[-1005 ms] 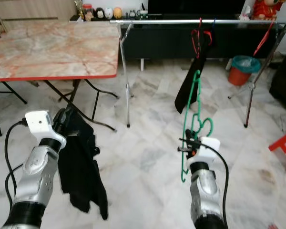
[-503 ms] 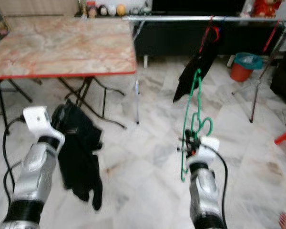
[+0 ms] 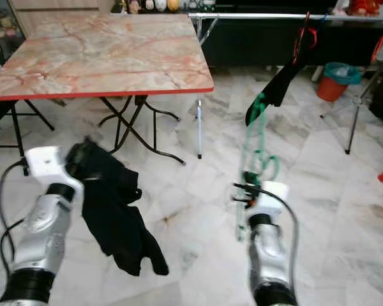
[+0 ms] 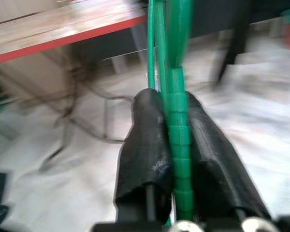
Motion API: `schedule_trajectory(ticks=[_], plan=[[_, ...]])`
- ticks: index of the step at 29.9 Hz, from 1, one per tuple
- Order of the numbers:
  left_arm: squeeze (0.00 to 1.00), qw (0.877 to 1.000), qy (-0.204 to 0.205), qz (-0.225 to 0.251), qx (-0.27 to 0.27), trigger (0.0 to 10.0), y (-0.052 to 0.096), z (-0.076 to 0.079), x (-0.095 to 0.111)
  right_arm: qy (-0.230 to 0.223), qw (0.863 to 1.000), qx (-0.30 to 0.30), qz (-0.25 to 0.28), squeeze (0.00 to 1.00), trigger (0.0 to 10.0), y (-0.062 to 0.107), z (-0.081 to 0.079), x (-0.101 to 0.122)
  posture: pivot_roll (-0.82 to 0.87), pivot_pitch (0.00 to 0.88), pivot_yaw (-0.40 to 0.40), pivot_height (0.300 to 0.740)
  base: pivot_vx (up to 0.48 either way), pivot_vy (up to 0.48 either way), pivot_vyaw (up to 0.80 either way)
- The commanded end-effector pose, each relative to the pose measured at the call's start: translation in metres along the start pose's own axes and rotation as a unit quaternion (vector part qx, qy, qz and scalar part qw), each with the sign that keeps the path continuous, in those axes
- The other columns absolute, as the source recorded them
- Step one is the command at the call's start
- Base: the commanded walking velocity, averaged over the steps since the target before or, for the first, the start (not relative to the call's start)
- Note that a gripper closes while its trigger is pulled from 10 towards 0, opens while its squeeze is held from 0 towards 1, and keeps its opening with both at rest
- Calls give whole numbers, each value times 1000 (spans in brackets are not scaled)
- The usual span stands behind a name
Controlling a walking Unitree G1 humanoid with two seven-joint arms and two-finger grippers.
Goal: Hang hanger
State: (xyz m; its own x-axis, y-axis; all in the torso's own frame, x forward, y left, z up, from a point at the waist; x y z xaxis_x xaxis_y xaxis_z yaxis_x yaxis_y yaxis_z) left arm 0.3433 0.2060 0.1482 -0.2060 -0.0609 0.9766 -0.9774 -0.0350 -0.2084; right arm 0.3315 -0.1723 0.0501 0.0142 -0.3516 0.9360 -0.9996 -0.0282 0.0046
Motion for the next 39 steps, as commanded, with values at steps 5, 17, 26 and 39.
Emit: schedule_trajectory(ticks=[5, 17, 26, 39], plan=[[0, 1000, 10, 26, -9, 10000, -2, 11, 12, 8, 1000, -13, -1, 0, 10000, 0, 9, 3, 78, 67, 1, 740, 0, 0, 0], [0, 999, 8, 30, -17, 10000, -3, 16, 15, 66, 968, -128, -204, 0, 10000, 35, 62, -58, 83, 59, -2, 740, 0, 0, 0], [0, 999, 12, 32, -21, 10000, -2, 18, 15, 209, 905, -78, -362, 0, 10000, 82, 76, -103, 72, 51, 1, 740, 0, 0, 0], [0, 999, 2, 48, -20, 10000, -4, 18, 23, 185, 862, -113, -458, 0, 10000, 142, 80, -144, 88, 33, 6, 740, 94, 0, 0]])
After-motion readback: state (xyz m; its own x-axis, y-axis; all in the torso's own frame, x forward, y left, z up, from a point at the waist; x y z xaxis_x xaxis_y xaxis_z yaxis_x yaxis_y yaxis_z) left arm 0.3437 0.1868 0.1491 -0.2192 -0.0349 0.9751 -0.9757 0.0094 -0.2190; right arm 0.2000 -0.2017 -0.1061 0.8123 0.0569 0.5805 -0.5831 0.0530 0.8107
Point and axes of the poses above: a point about 5 cm out from each wrist's last joint towards the gripper, its own y axis pointing back from the gripper into the wrist, its own x axis along the axis of the wrist's last joint, z = x × y, the point moved 3 cm from there along -y, pointing out of the wrist towards the gripper, and after that the axes turned 10 degrees about -y, right-handed, at the moved point
